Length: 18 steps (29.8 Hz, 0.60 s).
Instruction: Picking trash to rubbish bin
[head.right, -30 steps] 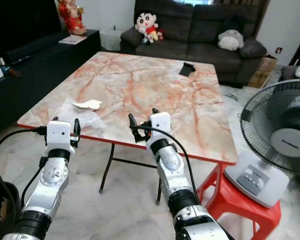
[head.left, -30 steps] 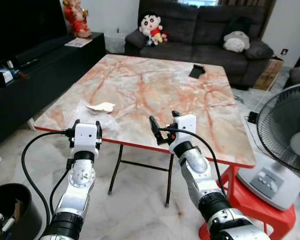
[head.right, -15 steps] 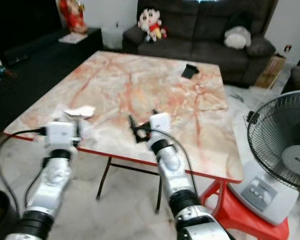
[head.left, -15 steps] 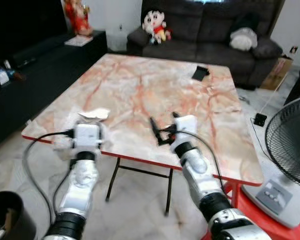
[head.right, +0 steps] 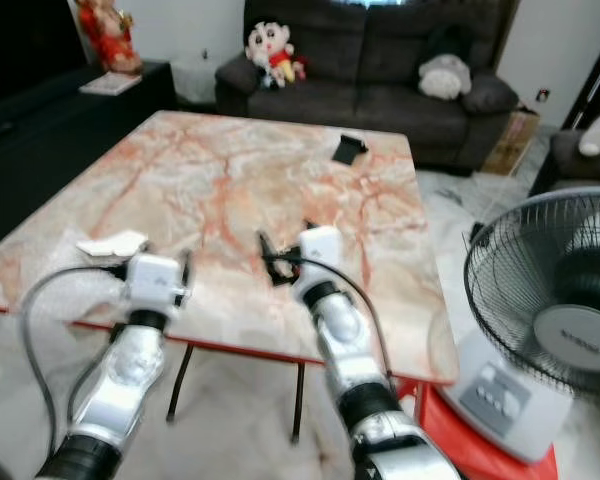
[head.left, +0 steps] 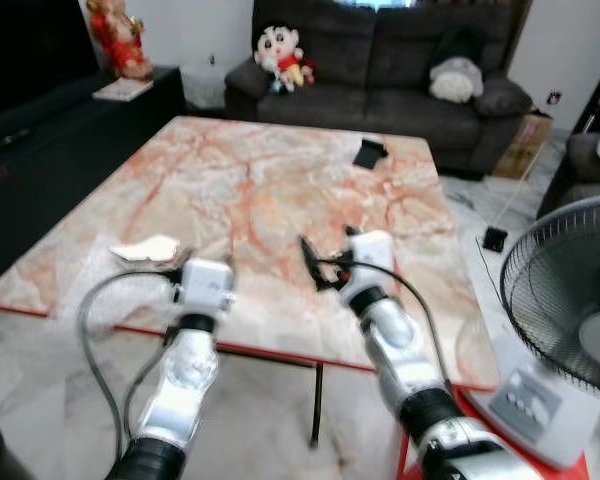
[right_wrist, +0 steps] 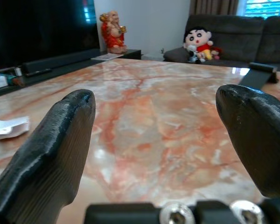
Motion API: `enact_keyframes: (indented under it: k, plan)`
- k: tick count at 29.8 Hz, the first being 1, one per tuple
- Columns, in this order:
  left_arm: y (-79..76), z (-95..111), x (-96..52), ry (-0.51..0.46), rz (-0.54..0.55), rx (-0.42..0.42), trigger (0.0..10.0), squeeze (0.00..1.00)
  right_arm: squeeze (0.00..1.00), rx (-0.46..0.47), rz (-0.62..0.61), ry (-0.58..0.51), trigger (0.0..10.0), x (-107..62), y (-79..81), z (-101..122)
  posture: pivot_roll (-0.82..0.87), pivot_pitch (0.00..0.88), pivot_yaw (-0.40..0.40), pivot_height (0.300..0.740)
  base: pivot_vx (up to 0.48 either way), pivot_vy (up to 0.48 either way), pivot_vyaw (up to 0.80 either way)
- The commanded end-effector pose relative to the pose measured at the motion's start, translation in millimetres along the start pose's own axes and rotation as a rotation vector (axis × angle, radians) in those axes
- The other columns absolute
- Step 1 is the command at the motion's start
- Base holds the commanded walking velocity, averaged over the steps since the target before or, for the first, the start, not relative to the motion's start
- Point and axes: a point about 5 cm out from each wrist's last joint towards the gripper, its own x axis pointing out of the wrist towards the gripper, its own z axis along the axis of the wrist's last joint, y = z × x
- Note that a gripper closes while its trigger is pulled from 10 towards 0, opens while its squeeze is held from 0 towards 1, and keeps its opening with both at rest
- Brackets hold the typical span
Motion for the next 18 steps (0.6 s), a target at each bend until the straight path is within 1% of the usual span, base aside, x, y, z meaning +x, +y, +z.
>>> enact_keyframes:
  k: [1,4,7,8,11,12,14,15,17,18]
  plan:
    - [8.6,3,1.9,-0.015,0.023,0.016,10.0,0.0,0.0,0.007,0.026,-0.022,10.0,5.9,8.5,6,-0.01,0.0,-0.063,0.74,0.0,0.0,0.0]
    - [11.8,3,2.8,-0.018,0.03,0.02,10.0,0.0,0.0,0.008,0.021,-0.028,10.0,6.6,7.7,8,-0.01,0.0,-0.062,0.74,0.0,0.0,0.0]
    - [18.2,1,4.6,0.0,0.055,0.046,10.0,0.0,0.0,0.009,0.025,-0.027,10.0,6.2,8.4,7,-0.01,0.0,-0.064,0.74,0.0,0.0,0.0]
    - [24.0,-2,6.4,0.016,0.076,0.056,10.0,1.0,0.0,0.009,0.029,-0.026,10.0,6.0,9.2,7,-0.01,0.0,-0.064,0.74,0.0,0.0,0.0]
    - [31.1,-6,8.6,0.053,0.097,0.105,10.0,1.0,0.0,0.01,0.031,-0.026,10.0,6.1,9.4,7,-0.01,0.0,-0.064,0.74,0.0,0.0,0.0]
    - [31.8,-8,8.9,0.063,0.099,0.109,10.0,1.0,0.0,0.01,0.031,-0.026,10.0,6.1,9.5,7,-0.01,0.0,-0.064,0.74,0.0,0.0,0.0]
    - [41.8,-17,12.0,0.119,0.1,0.177,10.0,1.0,0.0,0.007,0.033,-0.026,10.0,6.4,8.9,7,-0.02,0.0,-0.064,0.74,0.0,0.0,0.0]
    - [44.2,-19,12.8,0.13,0.098,0.192,10.0,1.0,0.0,0.007,0.033,-0.026,10.0,6.4,8.7,7,-0.02,0.0,-0.064,0.74,0.0,0.0,0.0]
    - [51.4,-21,15.3,0.149,0.102,0.208,10.0,1.0,0.0,0.005,0.034,-0.026,10.0,6.3,8.6,7,-0.02,0.0,-0.062,0.74,0.0,0.0,0.0]
    - [51.4,-21,15.3,0.149,0.102,0.208,10.0,1.0,0.0,0.005,0.034,-0.026,10.0,6.3,8.6,7,-0.02,0.0,-0.062,0.74,0.0,0.0,0.0]
